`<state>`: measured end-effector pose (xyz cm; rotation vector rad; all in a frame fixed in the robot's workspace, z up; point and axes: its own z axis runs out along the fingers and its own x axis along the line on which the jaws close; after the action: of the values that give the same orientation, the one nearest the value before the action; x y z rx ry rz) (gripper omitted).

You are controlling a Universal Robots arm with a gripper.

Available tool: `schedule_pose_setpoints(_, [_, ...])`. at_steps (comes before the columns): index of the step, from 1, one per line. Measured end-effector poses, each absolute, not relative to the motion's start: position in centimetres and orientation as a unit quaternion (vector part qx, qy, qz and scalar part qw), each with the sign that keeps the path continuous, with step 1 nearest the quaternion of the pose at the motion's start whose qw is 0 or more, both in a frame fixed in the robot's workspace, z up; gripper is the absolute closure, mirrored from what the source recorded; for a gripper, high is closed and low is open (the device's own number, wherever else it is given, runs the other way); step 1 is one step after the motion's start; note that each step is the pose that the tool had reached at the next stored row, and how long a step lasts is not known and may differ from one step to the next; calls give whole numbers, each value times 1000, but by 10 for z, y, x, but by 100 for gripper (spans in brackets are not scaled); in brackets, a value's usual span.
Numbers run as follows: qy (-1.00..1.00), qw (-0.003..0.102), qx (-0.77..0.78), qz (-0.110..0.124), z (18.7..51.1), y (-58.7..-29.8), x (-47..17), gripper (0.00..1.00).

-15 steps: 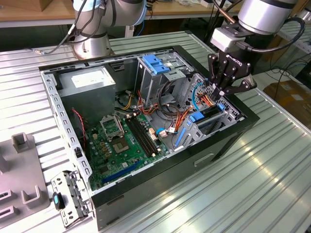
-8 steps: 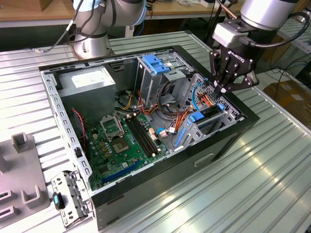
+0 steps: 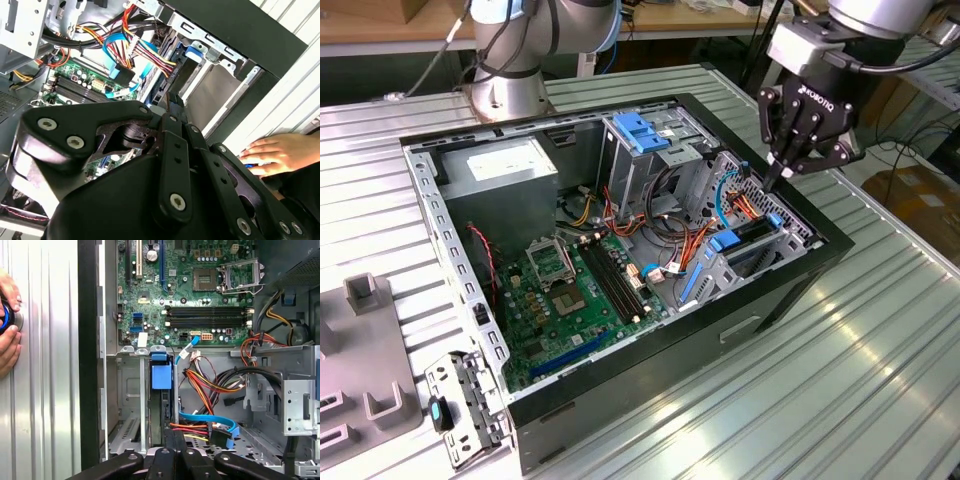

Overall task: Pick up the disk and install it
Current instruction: 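Insert the second disk wire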

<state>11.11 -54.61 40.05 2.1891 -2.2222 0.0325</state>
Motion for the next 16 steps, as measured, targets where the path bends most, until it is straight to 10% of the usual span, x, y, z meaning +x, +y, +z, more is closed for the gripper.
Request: schedule_pose_setpoints(16, [-709,17,705,2,410,-525,109,89])
